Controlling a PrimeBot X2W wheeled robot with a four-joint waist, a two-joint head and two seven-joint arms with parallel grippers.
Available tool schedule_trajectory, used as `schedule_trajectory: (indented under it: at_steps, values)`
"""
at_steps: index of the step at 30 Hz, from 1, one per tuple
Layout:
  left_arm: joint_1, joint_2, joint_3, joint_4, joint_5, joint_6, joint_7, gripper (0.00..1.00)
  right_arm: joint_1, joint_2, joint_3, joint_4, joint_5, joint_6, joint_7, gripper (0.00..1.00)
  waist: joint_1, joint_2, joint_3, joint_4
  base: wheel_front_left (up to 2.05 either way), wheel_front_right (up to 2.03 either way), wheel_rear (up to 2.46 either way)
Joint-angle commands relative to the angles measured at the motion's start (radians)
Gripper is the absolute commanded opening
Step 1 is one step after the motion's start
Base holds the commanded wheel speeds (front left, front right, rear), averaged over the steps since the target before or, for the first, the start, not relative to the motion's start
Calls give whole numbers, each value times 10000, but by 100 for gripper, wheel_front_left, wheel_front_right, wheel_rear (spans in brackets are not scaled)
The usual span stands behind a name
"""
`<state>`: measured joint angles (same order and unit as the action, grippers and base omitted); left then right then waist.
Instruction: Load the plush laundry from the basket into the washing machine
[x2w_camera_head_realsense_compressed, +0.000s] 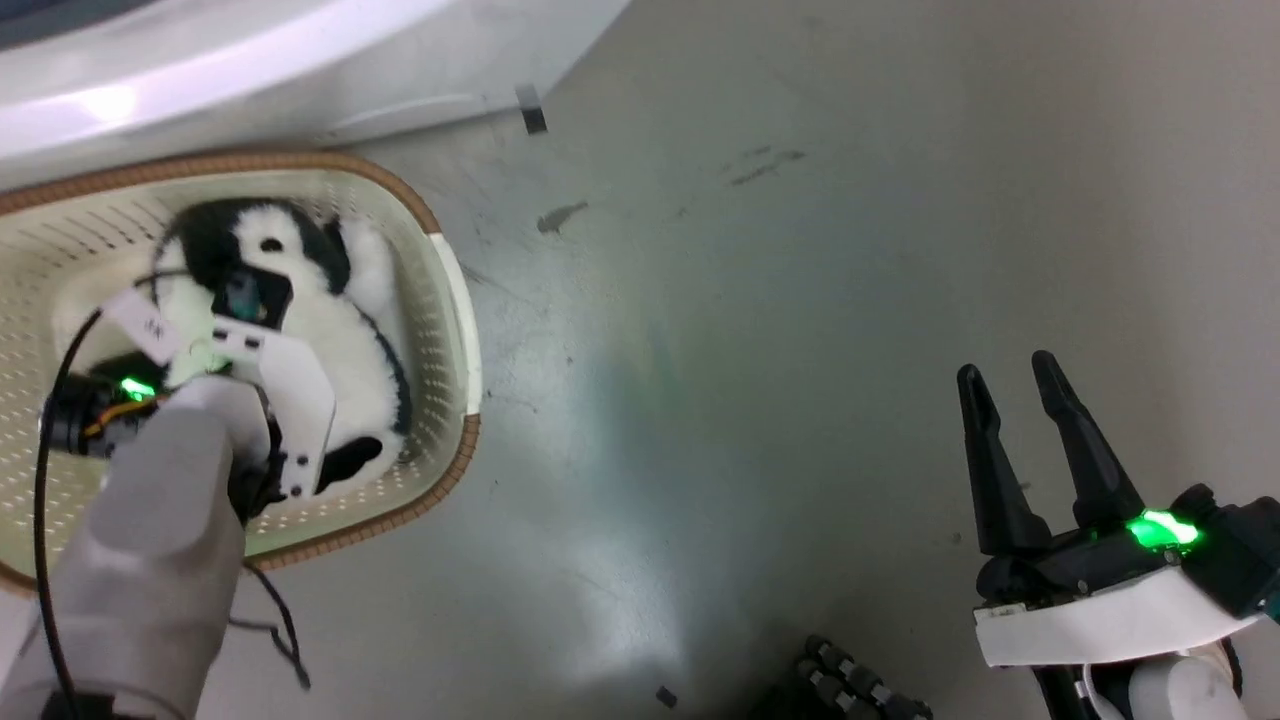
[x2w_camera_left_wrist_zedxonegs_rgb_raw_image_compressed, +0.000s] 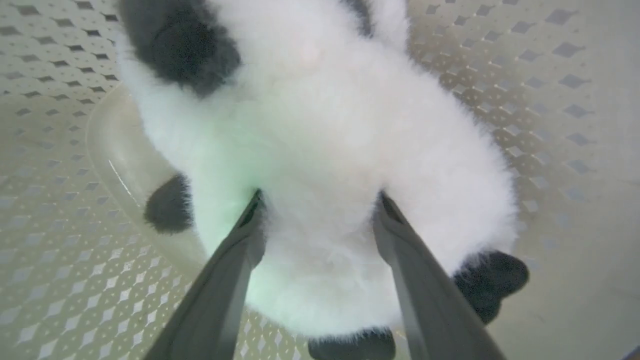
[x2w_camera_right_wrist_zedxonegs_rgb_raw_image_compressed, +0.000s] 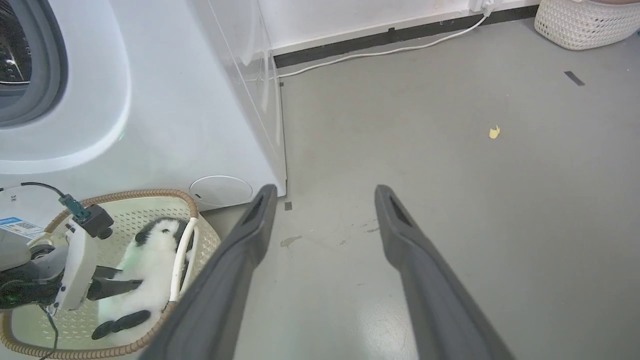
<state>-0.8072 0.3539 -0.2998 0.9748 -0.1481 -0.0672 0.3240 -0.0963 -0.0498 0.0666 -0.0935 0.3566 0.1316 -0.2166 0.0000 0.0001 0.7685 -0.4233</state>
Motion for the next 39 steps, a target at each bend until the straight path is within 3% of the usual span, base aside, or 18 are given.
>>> schedule_trajectory:
  at_steps: [1, 7, 14, 15, 16, 24, 30, 39]
  values:
    - [-460, 52, -185, 436, -76, -118, 396, 100, -149, -4, 23, -105, 199, -8, -116, 100, 0, -1, 310, -125, 0, 0, 0]
    - [-1215, 141, -458, 1292, -226, -181, 1223, 100, -62, -4, 88, -324, 465, -9, -241, 100, 0, -1, 948, -269, 4, 4, 4]
    - [-1741, 492, -891, 1996, -281, -311, 1302, 100, -71, -4, 210, -531, 640, -9, -388, 100, 0, -1, 1666, -426, 7, 7, 7]
    - [-1779, 527, -907, 2134, -345, -329, 1355, 70, -83, -4, 231, -548, 670, -9, -409, 100, 0, -1, 1738, -460, 0, 0, 0]
    - [-1822, 547, -923, 2263, -415, -354, 1420, 0, -96, -4, 247, -554, 706, -9, -429, 100, 0, -1, 1803, -498, 0, 0, 0]
    - [-1595, 778, -773, 2421, -811, -366, 921, 0, -438, -4, 319, -394, 677, -9, -452, 100, 0, -1, 1381, -769, 0, 0, 0]
    - [-874, 924, -334, 2309, -1357, -211, -380, 0, -840, -4, 369, -159, 390, -9, -452, 100, 0, -1, 286, -1039, 0, 0, 0]
    - [145, -308, -181, 1984, -1934, -348, -2547, 0, -611, -4, -487, -24, -706, -9, -452, 100, 0, -1, -1916, 249, 0, 0, 0]
